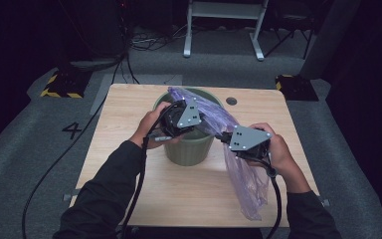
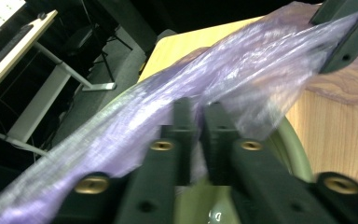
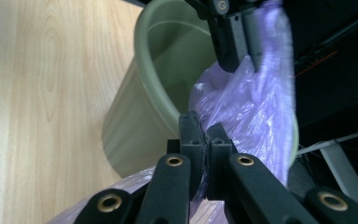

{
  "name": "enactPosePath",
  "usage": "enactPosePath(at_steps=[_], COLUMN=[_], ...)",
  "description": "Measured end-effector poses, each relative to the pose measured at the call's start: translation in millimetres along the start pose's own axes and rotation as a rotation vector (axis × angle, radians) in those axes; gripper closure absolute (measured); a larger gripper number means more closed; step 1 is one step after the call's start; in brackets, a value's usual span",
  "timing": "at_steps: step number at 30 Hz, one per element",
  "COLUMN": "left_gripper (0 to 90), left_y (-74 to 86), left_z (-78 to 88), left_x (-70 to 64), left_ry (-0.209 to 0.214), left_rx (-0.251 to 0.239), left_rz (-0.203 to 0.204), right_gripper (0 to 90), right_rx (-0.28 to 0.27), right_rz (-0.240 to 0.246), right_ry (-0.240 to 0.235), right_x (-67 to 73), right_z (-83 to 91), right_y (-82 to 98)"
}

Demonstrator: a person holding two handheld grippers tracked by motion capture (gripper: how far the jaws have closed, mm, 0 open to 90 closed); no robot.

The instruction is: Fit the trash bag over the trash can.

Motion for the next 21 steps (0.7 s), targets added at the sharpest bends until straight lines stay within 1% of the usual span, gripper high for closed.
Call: enactPosePath(at_steps=[2, 4, 6, 7, 8, 9, 10, 12, 14, 16, 18, 19, 21], left_gripper=[89.9, 90.0, 90.0, 90.0, 90.0, 90.0, 90.0, 90.0, 90.0, 90.0, 90.0, 90.0, 90.0], left_y=[0.4, 0.8, 2.5, 3.0, 3.8, 4.5, 5.2, 6.5, 8.2, 9.8, 10.9, 11.5, 12.4], left_z=[-0.1, -0.1, 1.1, 1.7, 2.6, 3.4, 3.8, 3.6, 2.9, 0.7, -0.4, -0.8, -1.4], left_x=[-0.3, 0.8, 2.3, 3.5, 3.6, 4.1, 4.3, 4.2, 4.0, 4.0, 3.0, 3.4, 4.3], left_ry=[-0.002, -0.012, -0.013, -0.012, -0.007, 0.002, 0.002, 0.006, 0.015, 0.020, 0.021, 0.016, 0.014], left_rx=[0.004, 0.009, 0.008, 0.001, -0.003, -0.013, -0.015, -0.018, -0.028, -0.029, -0.031, -0.027, -0.028], left_rz=[0.001, -0.001, 0.012, 0.018, 0.031, 0.039, 0.042, 0.049, 0.071, 0.070, 0.081, 0.073, 0.078], right_gripper=[89.0, 81.3, 77.1, 73.1, 70.2, 69.2, 65.5, 57.6, 53.1, 48.8, 46.4, 44.1, 40.2], right_rx=[-0.005, -0.007, -0.008, -0.012, -0.014, -0.009, -0.012, 0.001, 0.014, 0.025, 0.032, 0.036, 0.052], right_rz=[-0.015, -0.034, -0.064, -0.080, -0.095, -0.110, -0.127, -0.160, -0.174, -0.192, -0.205, -0.210, -0.217], right_ry=[0.019, 0.073, 0.127, 0.156, 0.194, 0.211, 0.224, 0.255, 0.274, 0.296, 0.304, 0.304, 0.304], right_x=[-2.6, -7.2, -12.0, -14.4, -18.2, -19.8, -21.6, -24.5, -24.8, -24.6, -22.9, -22.0, -19.7], right_z=[2.2, 4.3, 6.6, 8.0, 9.1, 10.1, 11.3, 11.8, 11.8, 12.1, 12.2, 11.9, 10.6], right_y=[1.8, 4.0, 6.3, 7.6, 9.1, 10.7, 13.3, 18.8, 25.1, 31.5, 37.5, 39.8, 46.8])
Point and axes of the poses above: each handheld gripper's, and its own axes: z roughly backward along the jaws, y roughly out of its underside, x roughly to its left, the point moved 6 cm from there along -z, roughly forward along the jaws, and after that the axes turned 2 degrees about y, right-handed, at the moved point
